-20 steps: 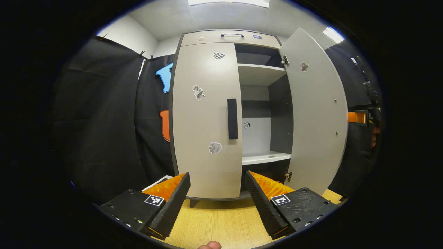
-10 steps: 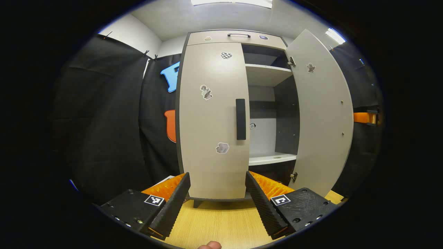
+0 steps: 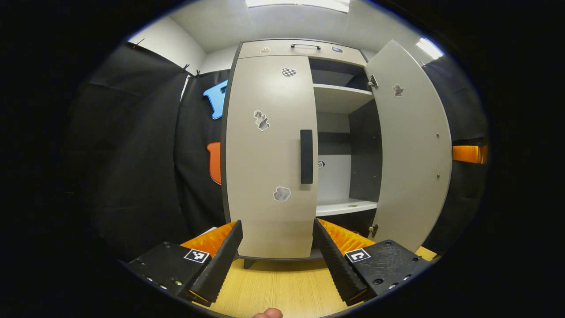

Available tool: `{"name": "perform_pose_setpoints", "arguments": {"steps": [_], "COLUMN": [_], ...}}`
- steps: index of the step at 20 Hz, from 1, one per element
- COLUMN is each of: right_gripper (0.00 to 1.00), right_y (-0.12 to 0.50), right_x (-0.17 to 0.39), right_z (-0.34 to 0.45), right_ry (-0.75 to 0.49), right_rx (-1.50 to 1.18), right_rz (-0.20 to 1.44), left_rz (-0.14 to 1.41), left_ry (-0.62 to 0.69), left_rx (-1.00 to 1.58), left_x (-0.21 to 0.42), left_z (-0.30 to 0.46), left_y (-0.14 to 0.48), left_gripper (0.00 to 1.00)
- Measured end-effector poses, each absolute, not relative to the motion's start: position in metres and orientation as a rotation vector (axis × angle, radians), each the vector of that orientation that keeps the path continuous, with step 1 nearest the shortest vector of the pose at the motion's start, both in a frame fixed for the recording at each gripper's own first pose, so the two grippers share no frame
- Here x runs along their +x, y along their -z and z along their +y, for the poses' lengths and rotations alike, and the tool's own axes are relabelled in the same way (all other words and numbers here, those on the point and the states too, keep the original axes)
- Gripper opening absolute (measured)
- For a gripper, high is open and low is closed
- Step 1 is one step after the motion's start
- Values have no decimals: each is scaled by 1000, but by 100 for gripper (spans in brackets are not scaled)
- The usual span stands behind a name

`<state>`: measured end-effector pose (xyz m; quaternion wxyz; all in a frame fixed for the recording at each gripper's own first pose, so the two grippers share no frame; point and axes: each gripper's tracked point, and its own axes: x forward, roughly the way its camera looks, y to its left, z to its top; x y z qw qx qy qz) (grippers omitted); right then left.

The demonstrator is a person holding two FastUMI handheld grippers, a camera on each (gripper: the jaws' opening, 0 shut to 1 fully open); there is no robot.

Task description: Open the right door of the double-door shoe cabinet with the right hand, and open the left door with the left hand.

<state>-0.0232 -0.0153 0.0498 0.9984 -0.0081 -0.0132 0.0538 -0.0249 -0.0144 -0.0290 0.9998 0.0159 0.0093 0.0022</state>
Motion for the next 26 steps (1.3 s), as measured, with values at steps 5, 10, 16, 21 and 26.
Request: {"name": "perform_pose_setpoints", "arguments": {"steps": [5, 10, 16, 21, 26], "right_gripper": [41, 88, 90, 90, 90], "right_y": [-36, -29, -27, -26, -26], "right_x": [-14, -6, -10, -15, -16], "right_z": [-8, -6, -8, -12, -12], "right_ry": [-91, -105, -119, -133, -140], "right_rx": [-61, -33, -51, -35, -34], "right_rz": [-11, -7, -16, -16, -21], "left_rz": [0, -30, -43, -70, -28], "left_ry": [-19, 15, 155, 137, 115], "left_rx": [36, 37, -14, 20, 33], "left_x": [-28, -15, 44, 107, 162], "left_z": [-9, -22, -63, -69, -76], "left_y": [21, 3, -31, -53, -49], "left_gripper": [96, 96, 95, 95, 96]}}
